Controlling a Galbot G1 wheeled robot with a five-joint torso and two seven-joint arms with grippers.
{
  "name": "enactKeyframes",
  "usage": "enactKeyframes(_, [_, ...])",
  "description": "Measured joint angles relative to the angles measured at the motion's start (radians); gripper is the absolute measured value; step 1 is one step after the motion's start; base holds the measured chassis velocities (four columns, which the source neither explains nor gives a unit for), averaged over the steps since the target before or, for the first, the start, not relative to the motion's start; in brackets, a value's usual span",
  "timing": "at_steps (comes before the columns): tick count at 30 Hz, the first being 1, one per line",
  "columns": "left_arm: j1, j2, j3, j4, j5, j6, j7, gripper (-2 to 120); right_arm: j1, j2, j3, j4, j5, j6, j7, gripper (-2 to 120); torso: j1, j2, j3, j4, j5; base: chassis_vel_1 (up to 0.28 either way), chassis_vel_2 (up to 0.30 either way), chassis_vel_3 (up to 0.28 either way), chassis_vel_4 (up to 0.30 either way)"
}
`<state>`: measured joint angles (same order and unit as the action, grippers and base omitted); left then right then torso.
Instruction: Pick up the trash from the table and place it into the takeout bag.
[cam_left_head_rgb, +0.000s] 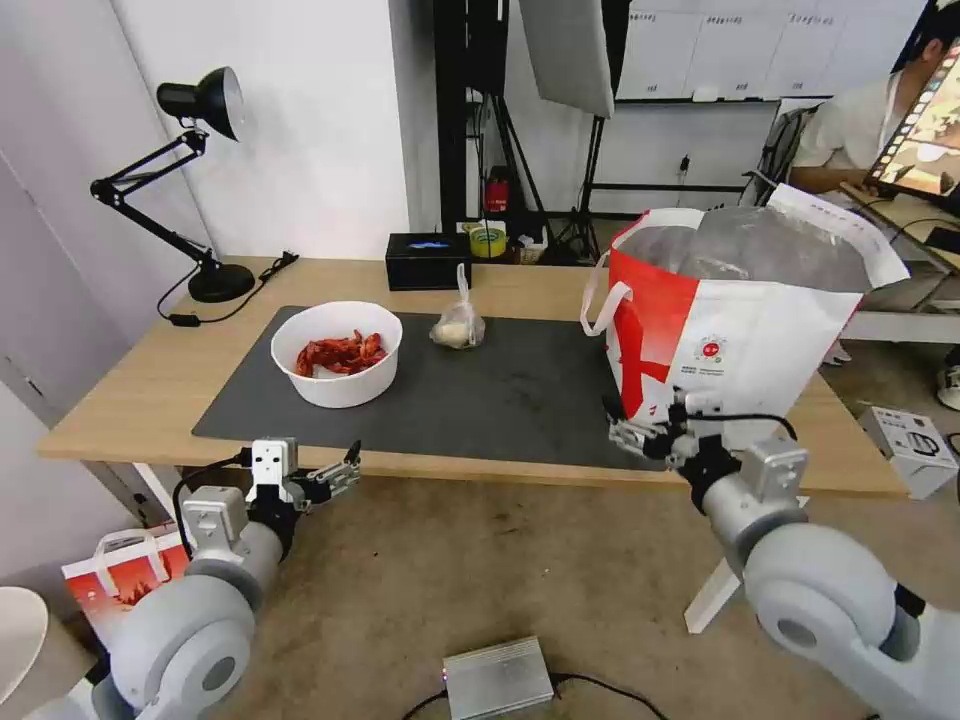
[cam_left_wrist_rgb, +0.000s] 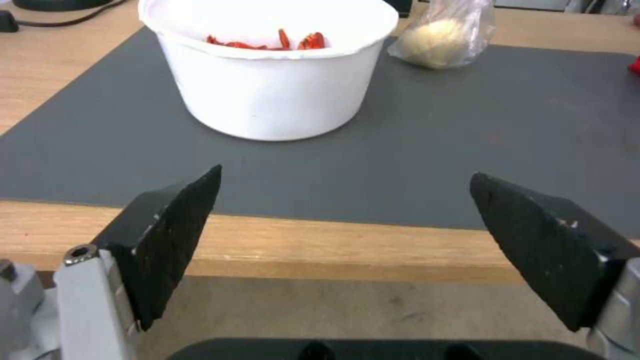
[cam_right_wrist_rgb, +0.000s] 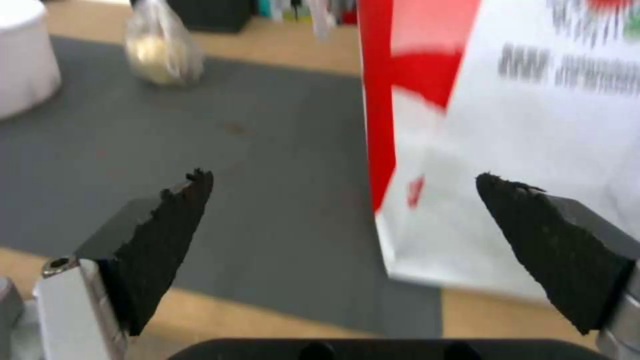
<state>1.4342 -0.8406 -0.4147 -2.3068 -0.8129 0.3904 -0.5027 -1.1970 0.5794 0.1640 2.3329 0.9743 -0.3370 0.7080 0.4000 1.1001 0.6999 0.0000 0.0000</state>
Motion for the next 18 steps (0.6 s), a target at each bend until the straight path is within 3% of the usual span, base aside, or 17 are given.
enactKeyframes(18, [0.004,-0.004,0.000,0.004,0.000,0.001,-0.001,100,-0.095,0.026,-0.027,0.003,-0.013,-0.002,0.037,100,0.000,0.000,0.000,0.0000,0.0000,0.000,0.000,0.000,0.000])
